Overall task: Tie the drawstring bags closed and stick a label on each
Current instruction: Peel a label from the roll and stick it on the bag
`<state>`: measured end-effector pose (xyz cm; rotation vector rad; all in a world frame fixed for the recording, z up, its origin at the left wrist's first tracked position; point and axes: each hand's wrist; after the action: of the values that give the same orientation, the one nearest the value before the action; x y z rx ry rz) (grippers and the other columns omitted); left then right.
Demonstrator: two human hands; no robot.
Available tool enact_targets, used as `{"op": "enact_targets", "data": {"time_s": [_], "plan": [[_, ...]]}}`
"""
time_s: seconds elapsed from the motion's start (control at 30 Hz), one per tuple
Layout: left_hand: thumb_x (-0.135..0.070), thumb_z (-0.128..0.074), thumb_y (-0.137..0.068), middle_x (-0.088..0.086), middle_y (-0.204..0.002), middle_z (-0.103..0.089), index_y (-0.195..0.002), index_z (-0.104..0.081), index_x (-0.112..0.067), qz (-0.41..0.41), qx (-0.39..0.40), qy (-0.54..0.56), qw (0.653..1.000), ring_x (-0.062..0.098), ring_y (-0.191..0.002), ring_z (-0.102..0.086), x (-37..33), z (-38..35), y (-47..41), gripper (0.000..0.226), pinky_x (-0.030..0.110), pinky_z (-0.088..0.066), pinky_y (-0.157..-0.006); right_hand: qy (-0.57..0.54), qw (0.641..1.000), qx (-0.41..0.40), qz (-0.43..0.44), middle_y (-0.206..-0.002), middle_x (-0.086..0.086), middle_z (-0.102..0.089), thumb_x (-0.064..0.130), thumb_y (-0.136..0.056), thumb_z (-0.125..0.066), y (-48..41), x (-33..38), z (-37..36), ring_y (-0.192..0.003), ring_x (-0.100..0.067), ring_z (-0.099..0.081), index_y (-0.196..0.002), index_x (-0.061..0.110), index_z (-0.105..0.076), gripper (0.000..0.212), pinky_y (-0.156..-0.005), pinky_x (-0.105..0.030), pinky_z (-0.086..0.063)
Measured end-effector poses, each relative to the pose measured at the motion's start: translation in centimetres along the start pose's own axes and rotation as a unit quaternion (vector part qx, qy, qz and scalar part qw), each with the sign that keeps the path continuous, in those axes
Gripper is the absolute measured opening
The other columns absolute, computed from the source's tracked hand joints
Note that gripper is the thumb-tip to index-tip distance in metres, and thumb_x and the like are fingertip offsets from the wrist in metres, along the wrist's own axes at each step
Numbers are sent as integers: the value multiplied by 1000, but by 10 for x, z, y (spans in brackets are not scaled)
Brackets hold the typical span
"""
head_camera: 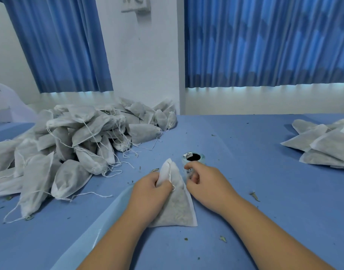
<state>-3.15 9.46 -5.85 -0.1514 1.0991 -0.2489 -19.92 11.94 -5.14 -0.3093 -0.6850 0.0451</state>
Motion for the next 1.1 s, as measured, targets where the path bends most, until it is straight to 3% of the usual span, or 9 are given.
{"op": "enact_targets", "data": {"time_s": [0.1, 0.23, 0.47, 0.67, 0.83, 1.1], "plan": [[-22, -62, -79, -13, -55, -33, -61, -40, -19, -17, 4, 1, 1000, 8, -50, -31, -1, -4, -1, 29, 20, -27, -46, -20, 999, -23, -9, -71, 6, -61, 17, -85, -56, 4, -3, -1, -68, -6, -54, -90, 33, -59, 17, -71, -31, -51], [-21, -63, -77, -11, -57, -35, -63, -42, -15, -29, 6, 12, 999, 8, -50, -31, -1, -4, 0, 27, 19, -27, -45, -32, 998, -51, 2, -71, 11, -59, 18, -84, -61, 3, -2, -1, -65, 0, -51, -78, 35, -56, 18, -64, -19, -43], [-22, -63, -78, -8, -60, -33, -65, -40, -17, -32, 13, 10, 999, 9, -52, -30, -1, -3, 0, 27, 21, -25, -46, -48, 997, -67, 7, -69, 13, -60, 16, -83, -64, 3, 1, 2, -66, 2, -53, -71, 27, -64, 17, -61, -9, -40], [-16, -62, -81, -12, -55, -31, -63, -36, -18, -18, 5, 11, 1000, 8, -48, -28, -2, -3, 1, 32, 20, -24, -43, -96, 992, -75, -31, -73, 13, -58, 1, -82, -58, 6, 2, 4, -59, 7, -51, -86, 26, -69, 28, -61, -2, -38], [-16, -62, -82, -9, -56, -32, -63, -34, -18, -4, -6, 3, 1000, 7, -45, -27, -3, -2, 0, 34, 19, -26, -42, -115, 988, -81, -70, -72, 9, -62, 3, -81, -59, 7, 4, 9, -64, 1, -54, -80, 36, -51, 33, -56, -7, -38], [-18, -62, -82, -13, -48, -30, -61, -34, -19, 14, -8, 3, 1000, 7, -43, -29, -3, 0, 1, 35, 18, -28, -42, -166, 973, -65, -146, -79, 4, -64, 4, -81, -58, 9, 6, 17, -71, -11, -59, -86, 23, -58, 20, -58, -20, -41]]}}
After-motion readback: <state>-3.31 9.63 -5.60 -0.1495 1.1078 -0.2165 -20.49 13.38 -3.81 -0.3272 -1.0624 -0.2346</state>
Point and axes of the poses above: each hand's wrist, its own y-axis away from the middle knuckle, its own z-axis out of the back of the hand, x = y × z
